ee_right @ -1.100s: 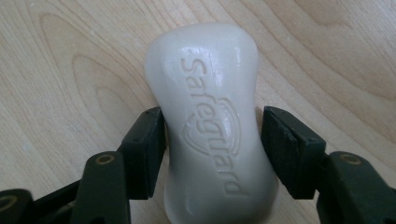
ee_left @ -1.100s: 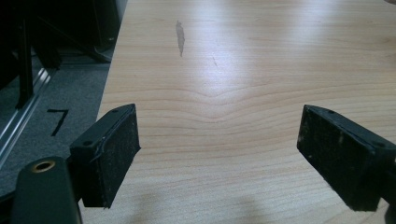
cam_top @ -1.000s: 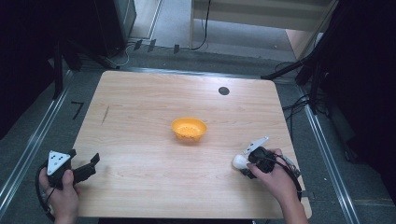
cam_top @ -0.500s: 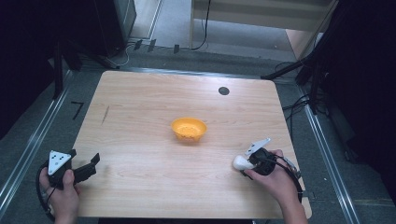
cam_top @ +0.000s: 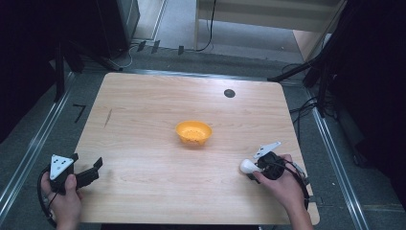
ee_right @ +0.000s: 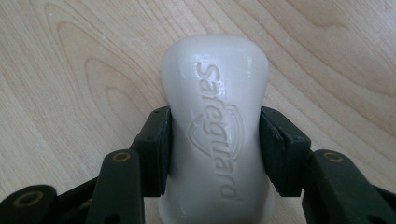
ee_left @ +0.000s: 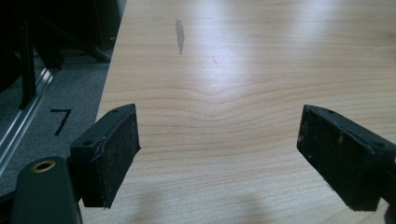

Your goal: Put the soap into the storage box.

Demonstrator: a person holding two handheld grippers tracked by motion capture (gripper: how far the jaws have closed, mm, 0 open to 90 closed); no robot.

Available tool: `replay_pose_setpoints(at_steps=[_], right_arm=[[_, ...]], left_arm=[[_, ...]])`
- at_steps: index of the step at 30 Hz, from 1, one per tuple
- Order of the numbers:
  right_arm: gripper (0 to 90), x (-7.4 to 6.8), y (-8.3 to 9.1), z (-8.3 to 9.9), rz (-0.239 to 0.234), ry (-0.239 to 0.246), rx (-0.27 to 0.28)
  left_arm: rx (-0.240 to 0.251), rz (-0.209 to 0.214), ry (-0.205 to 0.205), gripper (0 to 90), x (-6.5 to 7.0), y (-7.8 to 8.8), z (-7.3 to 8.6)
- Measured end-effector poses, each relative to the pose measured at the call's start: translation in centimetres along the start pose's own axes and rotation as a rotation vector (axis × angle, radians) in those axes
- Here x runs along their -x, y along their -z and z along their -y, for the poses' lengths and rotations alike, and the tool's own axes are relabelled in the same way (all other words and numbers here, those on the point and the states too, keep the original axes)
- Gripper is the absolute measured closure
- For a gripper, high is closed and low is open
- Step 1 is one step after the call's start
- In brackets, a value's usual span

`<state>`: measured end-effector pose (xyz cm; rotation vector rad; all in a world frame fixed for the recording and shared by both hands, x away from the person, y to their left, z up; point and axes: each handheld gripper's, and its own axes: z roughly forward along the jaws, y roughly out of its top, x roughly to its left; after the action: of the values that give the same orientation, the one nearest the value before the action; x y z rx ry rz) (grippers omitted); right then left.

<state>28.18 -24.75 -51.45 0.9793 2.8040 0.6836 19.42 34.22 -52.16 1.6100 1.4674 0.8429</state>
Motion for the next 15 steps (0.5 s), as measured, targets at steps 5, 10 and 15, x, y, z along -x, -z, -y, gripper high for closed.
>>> replay_pose_setpoints(at_steps=[5, 10, 15], right_arm=[[50.8, -0.3, 0.3, -0.3, 0.000, 0.020, -0.006], [50.9, -0.4, 1.1, -1.0, 0.000, 0.035, 0.014], [50.9, -0.3, 1.7, -1.9, 0.004, 0.052, 0.027]], left_arm=[[0.000, -0.002, 0.000, 13.4, 0.0, 0.0, 0.0], [0.001, -0.003, -0.001, 13.4, 0.0, 0.0, 0.0], [0.001, -0.002, 0.001, 13.4, 0.0, 0.0, 0.0]])
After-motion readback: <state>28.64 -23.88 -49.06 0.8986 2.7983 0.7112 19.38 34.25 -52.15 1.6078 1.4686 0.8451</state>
